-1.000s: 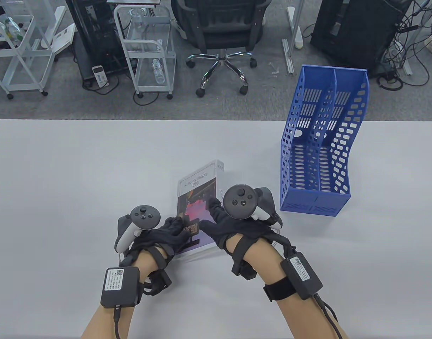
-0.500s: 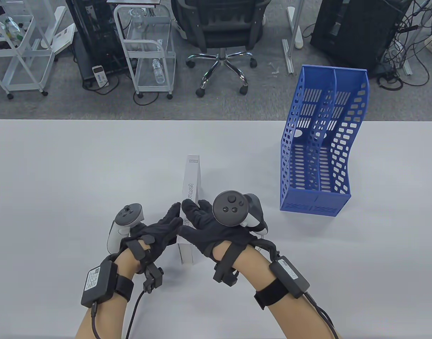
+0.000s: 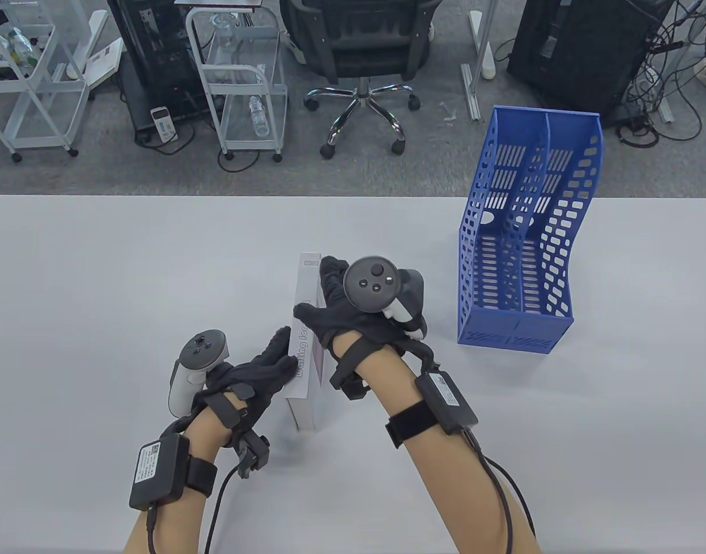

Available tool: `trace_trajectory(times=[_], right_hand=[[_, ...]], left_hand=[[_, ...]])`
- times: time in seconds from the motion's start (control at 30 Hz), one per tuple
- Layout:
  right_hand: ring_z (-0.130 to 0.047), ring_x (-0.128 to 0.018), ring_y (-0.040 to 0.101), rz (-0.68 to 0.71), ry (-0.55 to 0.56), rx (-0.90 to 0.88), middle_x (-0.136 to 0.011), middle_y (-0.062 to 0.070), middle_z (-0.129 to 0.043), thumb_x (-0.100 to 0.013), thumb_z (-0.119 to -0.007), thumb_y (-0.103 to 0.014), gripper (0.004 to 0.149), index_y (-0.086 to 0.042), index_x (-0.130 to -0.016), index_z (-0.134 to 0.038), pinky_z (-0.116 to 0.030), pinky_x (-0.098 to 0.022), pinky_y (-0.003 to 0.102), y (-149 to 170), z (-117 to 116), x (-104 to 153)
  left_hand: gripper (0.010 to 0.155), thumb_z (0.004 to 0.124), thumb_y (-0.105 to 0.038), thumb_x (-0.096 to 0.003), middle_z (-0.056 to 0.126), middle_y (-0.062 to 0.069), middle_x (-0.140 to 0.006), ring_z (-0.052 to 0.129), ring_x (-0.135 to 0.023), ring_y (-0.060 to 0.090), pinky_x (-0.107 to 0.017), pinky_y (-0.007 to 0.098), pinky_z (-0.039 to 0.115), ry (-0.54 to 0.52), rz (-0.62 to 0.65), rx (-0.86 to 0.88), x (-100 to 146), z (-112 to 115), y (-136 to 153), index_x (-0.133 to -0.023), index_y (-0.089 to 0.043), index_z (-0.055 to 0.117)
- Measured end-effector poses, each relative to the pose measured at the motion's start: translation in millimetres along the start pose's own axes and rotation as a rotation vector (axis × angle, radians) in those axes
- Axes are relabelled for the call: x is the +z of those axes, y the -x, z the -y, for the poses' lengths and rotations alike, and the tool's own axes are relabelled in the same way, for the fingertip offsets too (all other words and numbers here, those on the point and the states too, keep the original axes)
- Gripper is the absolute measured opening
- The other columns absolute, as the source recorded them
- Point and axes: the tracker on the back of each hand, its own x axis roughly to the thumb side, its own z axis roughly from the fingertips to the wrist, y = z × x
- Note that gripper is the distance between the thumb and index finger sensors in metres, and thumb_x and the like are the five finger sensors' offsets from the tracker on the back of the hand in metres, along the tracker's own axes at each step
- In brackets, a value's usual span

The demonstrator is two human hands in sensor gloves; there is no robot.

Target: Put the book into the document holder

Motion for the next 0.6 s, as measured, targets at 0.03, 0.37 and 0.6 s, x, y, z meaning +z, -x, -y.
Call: trace_trajectory(times=[0.03, 0.37, 0.6], right_hand=[[-0.047, -0.087, 0.068, -0.012, 0.000, 0.017, -0.101, 0.035, -0.033, -0.042, -0.084, -0.046, 0.086, 0.001, -0.096, -0.036, -0.050, -0.055, 0.077, 2, -2, -9], [-0.074, -0.078, 0.064, -0.097, -0.082, 0.089, -0.099, 0.036, -0.028, -0.041, -0.083, -0.050, 0.086, 0.000, -0.096, -0.039, -0.072, -0.046, 0.069, 22, -20, -75], [-0.103, -0.045, 0.052, -0.137, -0.150, 0.137, -0.092, 0.035, -0.055, -0.038, -0.085, -0.053, 0.088, 0.001, -0.093, -0.044, -0.089, -0.024, 0.052, 21, -21, -83]], left_hand=[[0.084, 0.068, -0.063, -0.0435, 0.015, 0.000, -0.116, 0.029, -0.114, 0.035, -0.076, 0.063, 0.038, 0.000, 0.001, 0.000, 0, 0, 0, -0.106, -0.031, 0.022], [0.082, 0.067, -0.062, -0.0439, 0.019, -0.001, -0.117, 0.030, -0.114, 0.034, -0.076, 0.062, 0.036, 0.030, -0.003, 0.037, -2, 3, 0, -0.106, -0.031, 0.023], [0.082, 0.067, -0.061, -0.0442, 0.020, -0.001, -0.117, 0.029, -0.114, 0.034, -0.076, 0.063, 0.036, 0.036, -0.001, 0.037, -1, 2, 1, -0.106, -0.031, 0.023]])
